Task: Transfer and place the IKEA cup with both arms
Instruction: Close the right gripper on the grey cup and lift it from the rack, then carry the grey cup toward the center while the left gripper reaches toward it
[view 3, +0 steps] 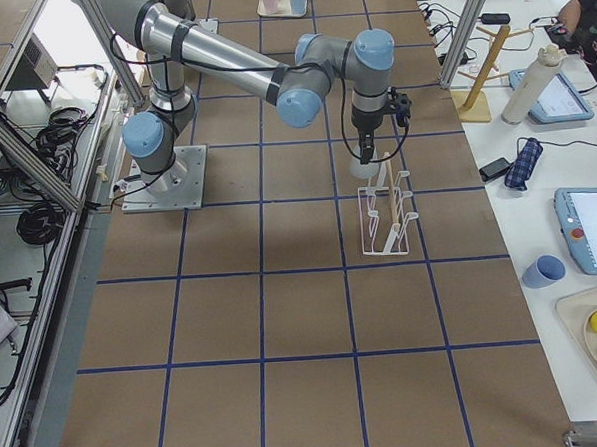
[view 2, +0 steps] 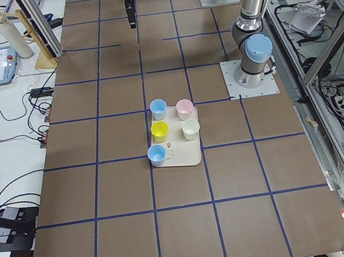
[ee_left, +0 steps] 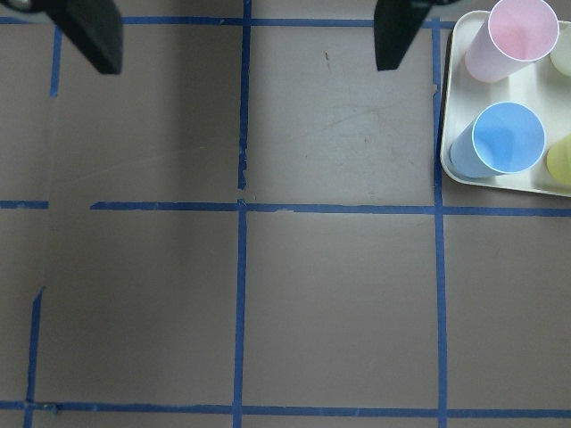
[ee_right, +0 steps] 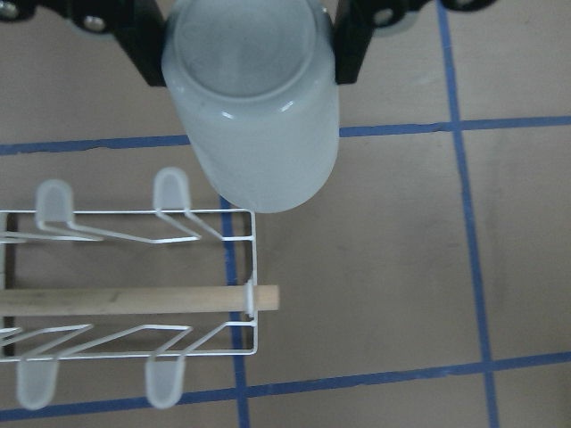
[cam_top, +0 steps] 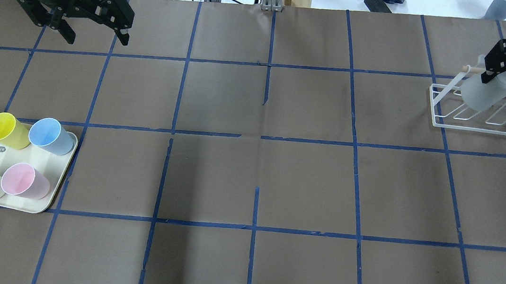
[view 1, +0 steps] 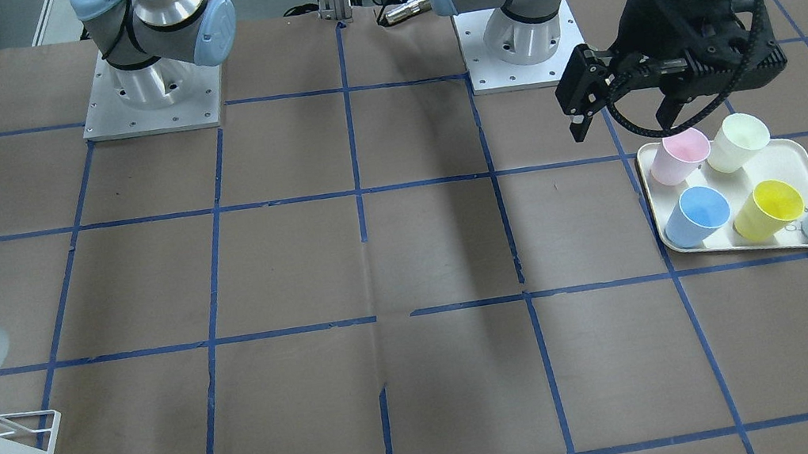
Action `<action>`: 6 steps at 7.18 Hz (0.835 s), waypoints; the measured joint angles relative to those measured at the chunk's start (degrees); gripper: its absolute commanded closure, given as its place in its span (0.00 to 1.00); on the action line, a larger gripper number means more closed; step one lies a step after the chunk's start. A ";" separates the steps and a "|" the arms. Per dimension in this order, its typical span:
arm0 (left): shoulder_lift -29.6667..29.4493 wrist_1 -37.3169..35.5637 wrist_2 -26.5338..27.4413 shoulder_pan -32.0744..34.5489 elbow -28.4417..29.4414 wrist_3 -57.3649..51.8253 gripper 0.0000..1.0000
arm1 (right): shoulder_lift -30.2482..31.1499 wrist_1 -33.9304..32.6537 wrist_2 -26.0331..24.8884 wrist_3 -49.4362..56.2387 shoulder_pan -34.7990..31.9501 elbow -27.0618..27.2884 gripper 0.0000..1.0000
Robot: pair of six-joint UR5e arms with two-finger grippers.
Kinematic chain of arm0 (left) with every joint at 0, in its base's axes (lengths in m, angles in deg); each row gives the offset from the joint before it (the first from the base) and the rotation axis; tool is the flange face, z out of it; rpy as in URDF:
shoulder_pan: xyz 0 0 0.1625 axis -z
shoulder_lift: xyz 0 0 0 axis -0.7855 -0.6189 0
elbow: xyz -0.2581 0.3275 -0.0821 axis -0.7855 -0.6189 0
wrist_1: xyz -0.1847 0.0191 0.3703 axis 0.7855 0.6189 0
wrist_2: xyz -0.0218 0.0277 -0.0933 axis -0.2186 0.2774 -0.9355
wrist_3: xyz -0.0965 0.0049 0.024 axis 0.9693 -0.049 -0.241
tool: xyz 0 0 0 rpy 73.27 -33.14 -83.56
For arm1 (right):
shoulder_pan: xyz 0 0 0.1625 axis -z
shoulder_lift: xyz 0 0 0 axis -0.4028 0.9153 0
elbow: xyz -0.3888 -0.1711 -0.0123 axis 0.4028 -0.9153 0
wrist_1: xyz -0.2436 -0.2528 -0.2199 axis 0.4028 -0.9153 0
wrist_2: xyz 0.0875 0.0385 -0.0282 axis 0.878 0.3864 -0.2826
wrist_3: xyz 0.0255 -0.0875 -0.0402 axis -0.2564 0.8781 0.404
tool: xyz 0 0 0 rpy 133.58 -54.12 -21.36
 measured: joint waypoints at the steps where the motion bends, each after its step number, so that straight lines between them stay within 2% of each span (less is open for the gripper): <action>1: -0.13 0.91 -2.34 -0.50 -0.28 0.25 0.00 | 0.73 3.47 5.24 0.08 -0.01 0.00 0.63; 2: -0.36 3.11 -5.61 -2.13 -0.98 0.24 0.00 | 1.05 7.46 11.63 0.23 0.00 0.03 0.63; 4: -0.74 7.27 -17.22 -8.78 -4.72 -1.43 0.00 | 1.18 19.12 27.16 2.19 -0.23 0.29 0.63; 6: -1.92 7.86 -32.53 -12.69 -11.24 -5.05 0.00 | 1.12 32.45 42.95 6.55 -1.82 0.72 0.63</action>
